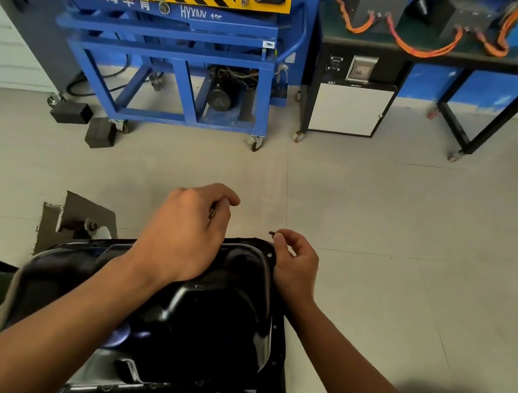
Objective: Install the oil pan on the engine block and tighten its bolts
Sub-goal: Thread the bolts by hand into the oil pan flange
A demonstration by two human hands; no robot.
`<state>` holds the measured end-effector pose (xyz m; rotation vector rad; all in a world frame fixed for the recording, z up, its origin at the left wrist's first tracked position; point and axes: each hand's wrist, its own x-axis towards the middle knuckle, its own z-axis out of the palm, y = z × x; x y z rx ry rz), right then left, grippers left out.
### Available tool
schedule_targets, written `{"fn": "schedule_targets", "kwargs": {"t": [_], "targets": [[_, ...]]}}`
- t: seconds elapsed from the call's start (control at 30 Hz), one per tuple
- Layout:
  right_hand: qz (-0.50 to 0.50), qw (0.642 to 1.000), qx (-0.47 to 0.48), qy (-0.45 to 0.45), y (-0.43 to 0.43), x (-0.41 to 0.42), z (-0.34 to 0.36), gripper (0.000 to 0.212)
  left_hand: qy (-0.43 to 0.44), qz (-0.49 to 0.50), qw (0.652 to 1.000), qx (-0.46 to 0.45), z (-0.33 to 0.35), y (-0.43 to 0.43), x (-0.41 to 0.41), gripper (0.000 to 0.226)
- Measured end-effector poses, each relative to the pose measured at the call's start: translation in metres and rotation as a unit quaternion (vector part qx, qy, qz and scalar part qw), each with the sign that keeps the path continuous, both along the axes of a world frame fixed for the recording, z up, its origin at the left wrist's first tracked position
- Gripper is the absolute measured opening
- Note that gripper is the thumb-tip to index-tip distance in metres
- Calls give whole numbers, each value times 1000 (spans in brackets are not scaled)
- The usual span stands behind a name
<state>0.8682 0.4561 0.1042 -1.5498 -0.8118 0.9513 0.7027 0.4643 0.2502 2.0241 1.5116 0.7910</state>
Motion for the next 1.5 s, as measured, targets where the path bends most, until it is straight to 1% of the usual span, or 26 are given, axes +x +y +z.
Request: {"fn": "schedule_targets", "kwargs": {"t": [0.17,0.37,0.53,1.1,1.3,1.5], "targets": [[-2,999,8,50,3,-3,5,7,-4,7,1000,6,-1,3,-2,25],[2,997,4,83,4,-2,5,5,2,6,1000,-3,-1,4,-2,25],[11,997,-3,74,4,-1,2,6,4,-4,1000,-5,-1,4,-3,26],[1,987,6,160,-3,-1,6,7,9,-11,1000,-16,1,1,0,26],[1,986,-3,166,0,-2,7,6,9,-5,1000,-17,-1,3,0,26],[1,988,0,152,1,-2,5,6,6,-7,1000,-11,-1,3,-1,26]]}}
